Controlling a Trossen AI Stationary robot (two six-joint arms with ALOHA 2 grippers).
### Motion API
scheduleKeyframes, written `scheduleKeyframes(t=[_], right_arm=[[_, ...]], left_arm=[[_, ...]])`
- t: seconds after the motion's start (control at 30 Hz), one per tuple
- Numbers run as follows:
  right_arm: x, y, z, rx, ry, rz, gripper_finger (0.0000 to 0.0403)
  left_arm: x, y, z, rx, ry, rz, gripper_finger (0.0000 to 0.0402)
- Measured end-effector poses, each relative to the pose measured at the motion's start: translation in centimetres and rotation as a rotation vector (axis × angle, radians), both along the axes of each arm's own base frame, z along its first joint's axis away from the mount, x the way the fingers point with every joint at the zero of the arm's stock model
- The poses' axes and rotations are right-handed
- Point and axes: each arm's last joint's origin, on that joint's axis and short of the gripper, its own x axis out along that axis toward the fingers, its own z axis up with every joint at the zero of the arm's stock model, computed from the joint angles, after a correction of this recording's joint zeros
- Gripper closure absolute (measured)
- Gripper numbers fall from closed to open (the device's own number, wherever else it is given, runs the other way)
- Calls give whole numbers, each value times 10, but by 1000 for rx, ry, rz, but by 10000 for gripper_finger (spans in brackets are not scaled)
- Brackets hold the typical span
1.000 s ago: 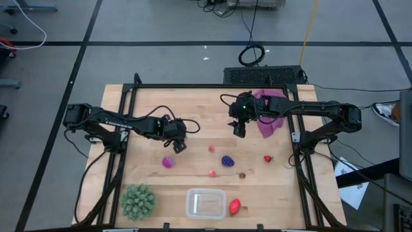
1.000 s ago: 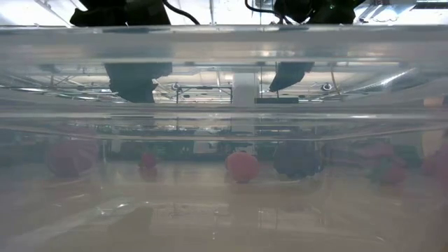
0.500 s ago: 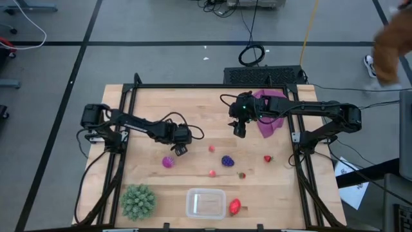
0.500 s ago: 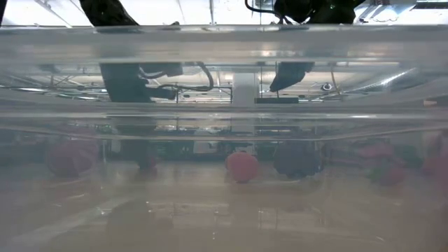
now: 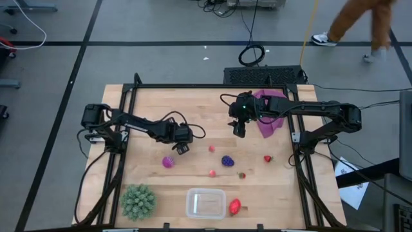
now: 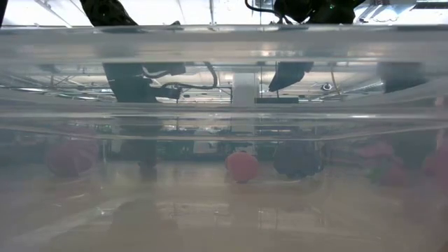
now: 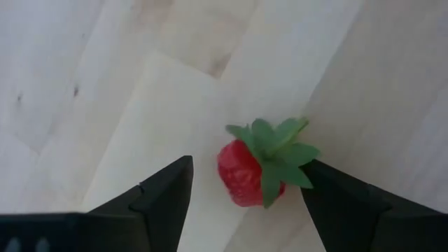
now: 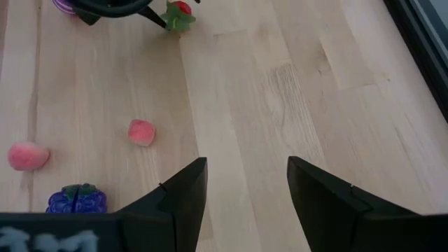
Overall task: Pick and placing Produce into tupperware
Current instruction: Put the left strawberry into the transparent bin
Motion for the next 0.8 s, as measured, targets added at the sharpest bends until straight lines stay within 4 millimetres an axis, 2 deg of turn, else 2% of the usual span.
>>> scheduleKeyframes(t=[0.27,0.8], right_arm=[[0,0,0,1,3,0,216],[0,0,0,1,2,0,216]], left_arm=[[0,6,-1,-80,-7,9,145],[0,6,-1,-91,-5,12,212]])
